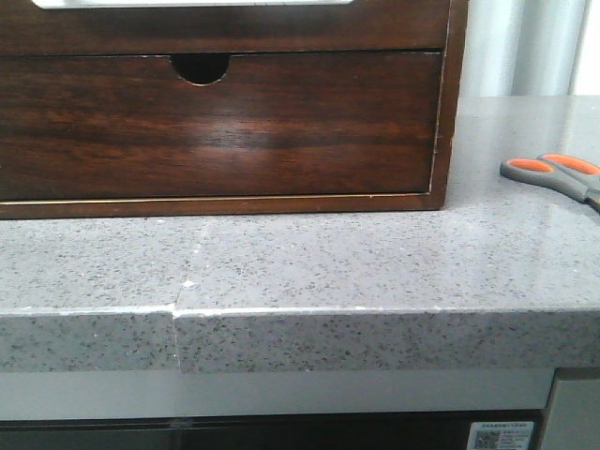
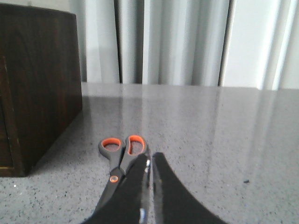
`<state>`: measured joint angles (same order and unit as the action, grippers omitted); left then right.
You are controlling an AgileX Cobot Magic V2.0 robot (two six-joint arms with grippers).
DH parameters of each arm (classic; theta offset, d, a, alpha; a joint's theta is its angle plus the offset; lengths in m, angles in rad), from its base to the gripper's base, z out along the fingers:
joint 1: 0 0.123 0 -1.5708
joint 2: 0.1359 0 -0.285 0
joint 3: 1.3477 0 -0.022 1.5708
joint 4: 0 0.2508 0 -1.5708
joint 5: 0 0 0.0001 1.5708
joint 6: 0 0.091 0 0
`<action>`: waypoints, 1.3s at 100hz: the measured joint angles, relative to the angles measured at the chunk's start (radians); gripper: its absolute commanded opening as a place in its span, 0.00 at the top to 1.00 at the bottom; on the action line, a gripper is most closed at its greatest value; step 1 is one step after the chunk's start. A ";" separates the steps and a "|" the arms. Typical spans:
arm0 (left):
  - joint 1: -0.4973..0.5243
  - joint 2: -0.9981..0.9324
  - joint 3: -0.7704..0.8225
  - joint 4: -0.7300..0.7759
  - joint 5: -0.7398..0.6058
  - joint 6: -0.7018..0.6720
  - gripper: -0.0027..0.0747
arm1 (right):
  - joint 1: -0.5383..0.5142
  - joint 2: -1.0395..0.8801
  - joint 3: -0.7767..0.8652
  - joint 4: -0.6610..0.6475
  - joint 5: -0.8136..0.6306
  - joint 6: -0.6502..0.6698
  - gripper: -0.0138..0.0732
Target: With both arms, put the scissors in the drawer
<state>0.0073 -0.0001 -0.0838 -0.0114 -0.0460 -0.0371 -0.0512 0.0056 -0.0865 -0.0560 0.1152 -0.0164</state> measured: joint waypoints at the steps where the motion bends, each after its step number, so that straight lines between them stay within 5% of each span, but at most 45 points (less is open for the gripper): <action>1: 0.000 0.002 -0.011 0.000 0.004 0.000 0.99 | 0.000 0.005 -0.008 0.000 0.006 0.000 0.89; 51: 0.000 0.229 -0.202 0.027 0.097 0.000 0.99 | 0.000 0.321 -0.207 0.170 0.239 0.000 0.89; 78: 0.000 0.294 -0.202 0.035 0.084 0.000 0.49 | 0.000 0.331 -0.209 0.170 0.259 0.000 0.89; 100: -0.006 0.332 -0.202 0.069 -0.050 0.000 0.49 | 0.000 0.331 -0.209 0.170 0.270 0.000 0.89; 130: -0.174 0.461 -0.248 0.476 -0.133 0.000 0.49 | 0.000 0.331 -0.209 0.172 0.270 0.000 0.89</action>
<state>-0.1662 0.4606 -0.3319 0.4647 -0.1789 -0.0371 -0.0512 0.3364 -0.2956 0.1160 0.3855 -0.0164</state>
